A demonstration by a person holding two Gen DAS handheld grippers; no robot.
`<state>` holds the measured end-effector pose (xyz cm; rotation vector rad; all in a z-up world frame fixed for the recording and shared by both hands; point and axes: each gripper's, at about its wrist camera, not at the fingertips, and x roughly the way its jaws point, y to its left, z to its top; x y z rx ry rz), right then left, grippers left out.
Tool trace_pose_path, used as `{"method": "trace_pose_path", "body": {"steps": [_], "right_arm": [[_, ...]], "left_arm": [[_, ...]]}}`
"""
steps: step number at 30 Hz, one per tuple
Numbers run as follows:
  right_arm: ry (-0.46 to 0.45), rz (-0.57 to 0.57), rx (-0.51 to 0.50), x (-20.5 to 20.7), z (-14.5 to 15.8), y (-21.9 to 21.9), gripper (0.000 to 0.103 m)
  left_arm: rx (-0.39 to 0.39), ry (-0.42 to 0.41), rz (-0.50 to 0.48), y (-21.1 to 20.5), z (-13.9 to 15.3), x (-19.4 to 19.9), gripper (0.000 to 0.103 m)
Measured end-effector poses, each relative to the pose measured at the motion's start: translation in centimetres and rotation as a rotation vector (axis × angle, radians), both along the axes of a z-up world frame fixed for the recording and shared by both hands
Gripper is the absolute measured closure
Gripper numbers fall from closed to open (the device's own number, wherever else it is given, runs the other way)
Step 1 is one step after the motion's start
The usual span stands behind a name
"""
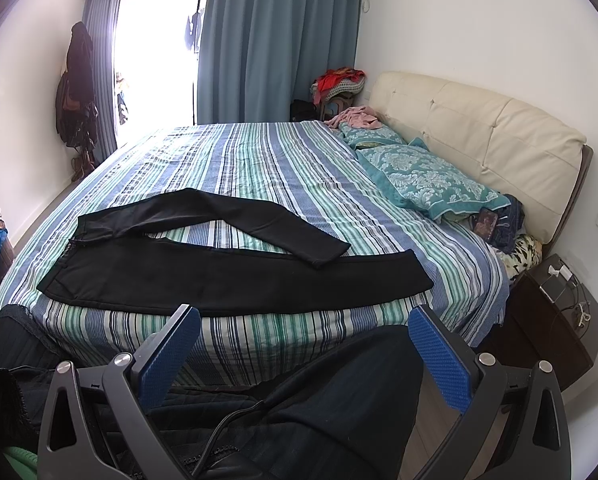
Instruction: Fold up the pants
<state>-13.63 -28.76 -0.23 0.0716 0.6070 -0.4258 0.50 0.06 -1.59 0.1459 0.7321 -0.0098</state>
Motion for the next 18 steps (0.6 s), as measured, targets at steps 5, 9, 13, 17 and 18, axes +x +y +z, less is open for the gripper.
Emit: {"method": "trace_pose_path", "body": {"steps": [5, 9, 13, 17, 18], "right_arm": [[0.001, 0.001, 0.001, 0.0, 0.0, 0.0, 0.000], [0.005, 0.031, 0.006, 0.1, -0.4, 0.5, 0.000], [-0.005, 0.077, 0.026, 0.2, -0.7, 0.9, 0.000], [-0.031, 0.134, 0.064, 0.2, -0.9, 1.1, 0.000], [-0.035, 0.151, 0.079, 0.4, -1.0, 1.0, 0.000]], "left_arm": [[0.012, 0.003, -0.023, 0.1, -0.4, 0.0, 0.000], [0.046, -0.009, -0.061, -1.2, -0.4, 0.6, 0.000], [0.061, -0.011, -0.093, -2.2, -0.2, 1.2, 0.000], [0.086, 0.024, -0.137, -3.8, -0.6, 2.4, 0.000], [0.096, 0.031, -0.151, -4.5, -0.6, 2.9, 0.000]]}}
